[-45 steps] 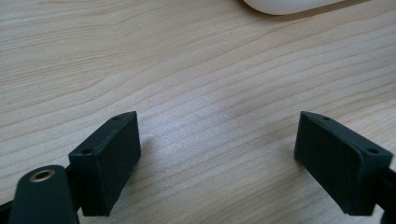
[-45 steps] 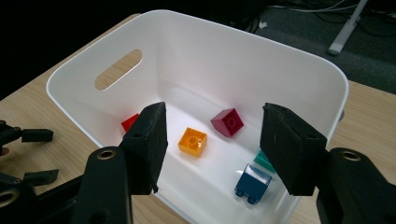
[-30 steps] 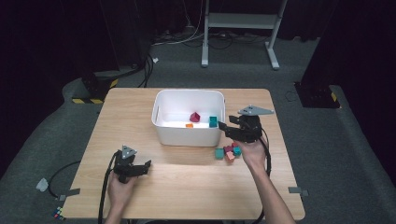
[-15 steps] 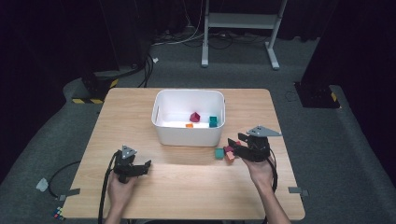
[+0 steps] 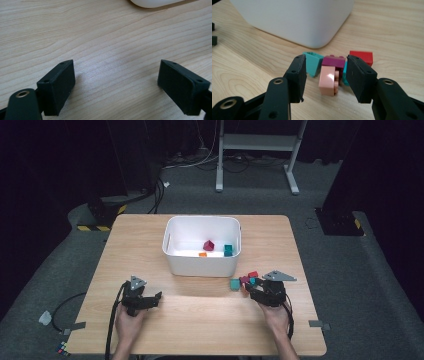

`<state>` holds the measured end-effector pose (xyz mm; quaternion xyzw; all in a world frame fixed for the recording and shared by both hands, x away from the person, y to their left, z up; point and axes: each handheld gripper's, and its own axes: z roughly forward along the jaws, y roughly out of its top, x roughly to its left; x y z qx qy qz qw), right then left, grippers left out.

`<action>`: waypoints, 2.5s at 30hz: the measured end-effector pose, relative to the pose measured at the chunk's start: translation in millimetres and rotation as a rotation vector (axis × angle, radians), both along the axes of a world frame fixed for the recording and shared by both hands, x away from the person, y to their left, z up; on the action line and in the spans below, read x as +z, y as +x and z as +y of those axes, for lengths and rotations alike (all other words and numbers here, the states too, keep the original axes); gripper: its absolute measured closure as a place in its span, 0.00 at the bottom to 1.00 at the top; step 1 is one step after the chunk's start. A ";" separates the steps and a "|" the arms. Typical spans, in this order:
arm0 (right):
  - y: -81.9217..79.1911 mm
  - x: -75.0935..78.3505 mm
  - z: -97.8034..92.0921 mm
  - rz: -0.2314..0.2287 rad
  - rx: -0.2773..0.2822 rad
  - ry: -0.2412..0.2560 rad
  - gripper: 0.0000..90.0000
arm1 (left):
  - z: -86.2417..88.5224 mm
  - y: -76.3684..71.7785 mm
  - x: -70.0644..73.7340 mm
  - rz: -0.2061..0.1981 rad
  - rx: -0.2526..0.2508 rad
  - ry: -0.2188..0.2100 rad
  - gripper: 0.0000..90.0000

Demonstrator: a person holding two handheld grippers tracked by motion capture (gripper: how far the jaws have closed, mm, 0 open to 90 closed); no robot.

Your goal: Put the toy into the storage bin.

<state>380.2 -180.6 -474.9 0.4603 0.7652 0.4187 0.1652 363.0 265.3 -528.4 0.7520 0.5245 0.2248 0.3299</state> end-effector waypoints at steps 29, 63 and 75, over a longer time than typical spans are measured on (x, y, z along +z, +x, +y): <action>10.0 -40.4 10.3 0.069 -0.017 -0.113 0.72 | 0.0 0.0 0.0 0.000 0.000 0.000 0.16; 1.8 4.2 0.4 -0.010 0.051 -0.098 0.73 | 0.0 0.0 0.0 0.000 0.000 0.000 0.16; 8.7 34.7 3.4 -0.024 0.073 -0.049 0.73 | 0.0 0.0 0.0 0.000 0.000 0.000 0.16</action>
